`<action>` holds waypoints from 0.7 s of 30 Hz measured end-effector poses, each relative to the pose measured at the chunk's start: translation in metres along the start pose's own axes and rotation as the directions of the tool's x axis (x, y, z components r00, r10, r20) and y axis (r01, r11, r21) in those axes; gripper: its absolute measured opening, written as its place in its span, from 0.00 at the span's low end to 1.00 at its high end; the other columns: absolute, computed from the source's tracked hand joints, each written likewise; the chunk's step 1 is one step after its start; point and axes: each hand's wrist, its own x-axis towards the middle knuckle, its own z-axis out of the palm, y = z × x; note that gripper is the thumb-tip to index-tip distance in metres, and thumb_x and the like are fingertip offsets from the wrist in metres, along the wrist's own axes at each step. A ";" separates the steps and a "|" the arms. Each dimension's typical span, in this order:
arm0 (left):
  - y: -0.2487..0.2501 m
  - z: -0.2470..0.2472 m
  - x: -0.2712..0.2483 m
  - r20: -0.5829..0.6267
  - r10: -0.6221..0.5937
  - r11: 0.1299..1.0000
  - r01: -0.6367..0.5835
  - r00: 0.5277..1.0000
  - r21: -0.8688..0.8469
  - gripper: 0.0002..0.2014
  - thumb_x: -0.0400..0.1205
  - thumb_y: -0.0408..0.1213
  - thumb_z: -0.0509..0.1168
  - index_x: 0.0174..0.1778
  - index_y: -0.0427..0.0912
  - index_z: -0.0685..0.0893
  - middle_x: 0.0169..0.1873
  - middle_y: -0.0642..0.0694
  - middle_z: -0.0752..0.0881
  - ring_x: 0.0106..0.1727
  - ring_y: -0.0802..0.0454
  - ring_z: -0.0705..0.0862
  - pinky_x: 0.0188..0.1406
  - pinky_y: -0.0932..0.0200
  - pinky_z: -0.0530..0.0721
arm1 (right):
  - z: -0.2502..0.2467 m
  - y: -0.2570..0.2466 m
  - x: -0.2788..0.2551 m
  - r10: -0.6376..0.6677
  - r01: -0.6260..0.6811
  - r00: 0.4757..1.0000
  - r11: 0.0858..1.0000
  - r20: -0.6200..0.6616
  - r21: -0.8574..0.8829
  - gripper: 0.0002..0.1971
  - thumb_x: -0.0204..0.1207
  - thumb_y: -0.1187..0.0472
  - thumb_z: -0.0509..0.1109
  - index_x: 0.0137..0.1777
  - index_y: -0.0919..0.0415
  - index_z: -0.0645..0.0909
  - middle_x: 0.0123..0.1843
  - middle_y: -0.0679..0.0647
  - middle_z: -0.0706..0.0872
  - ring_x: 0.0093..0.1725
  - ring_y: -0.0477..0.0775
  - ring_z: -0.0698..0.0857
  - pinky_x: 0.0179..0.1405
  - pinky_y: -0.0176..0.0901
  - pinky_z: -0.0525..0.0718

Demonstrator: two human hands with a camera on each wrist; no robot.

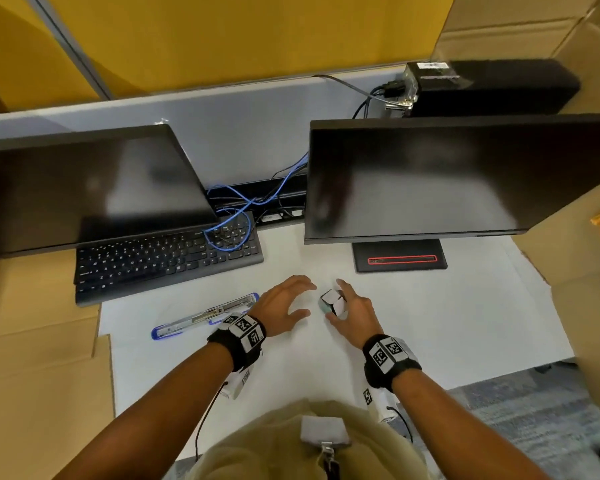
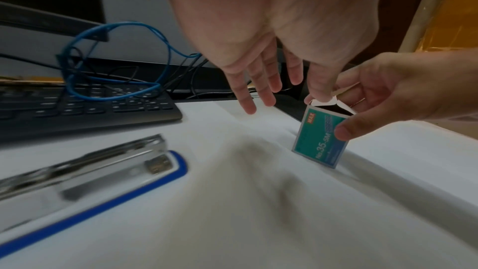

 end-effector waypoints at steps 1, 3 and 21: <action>-0.002 -0.002 -0.006 -0.006 -0.009 1.000 0.009 1.000 -0.004 0.25 0.80 0.47 0.66 0.74 0.51 0.72 0.76 0.50 0.71 0.73 0.51 0.74 0.73 0.53 0.75 | 0.004 -0.004 0.000 -0.021 0.021 1.000 1.000 0.023 -0.003 0.38 0.71 0.58 0.76 0.79 0.53 0.62 0.66 0.56 0.84 0.62 0.60 0.82 0.65 0.50 0.81; -0.009 -0.005 -0.019 -0.015 -0.045 0.999 0.045 0.999 -0.014 0.25 0.80 0.47 0.67 0.74 0.51 0.72 0.76 0.50 0.71 0.74 0.51 0.74 0.73 0.53 0.74 | 0.013 -0.013 0.001 -0.067 0.068 0.995 0.998 0.074 -0.005 0.37 0.71 0.57 0.77 0.79 0.54 0.65 0.69 0.54 0.83 0.63 0.58 0.82 0.66 0.48 0.81; -0.053 -0.025 -0.109 -0.143 -0.254 0.965 0.241 0.957 -0.104 0.21 0.76 0.39 0.73 0.66 0.51 0.81 0.59 0.48 0.82 0.55 0.50 0.83 0.53 0.62 0.82 | 0.093 -0.095 0.008 -0.347 0.365 0.856 0.931 0.383 0.026 0.33 0.67 0.54 0.80 0.72 0.51 0.73 0.62 0.49 0.87 0.56 0.43 0.84 0.59 0.28 0.81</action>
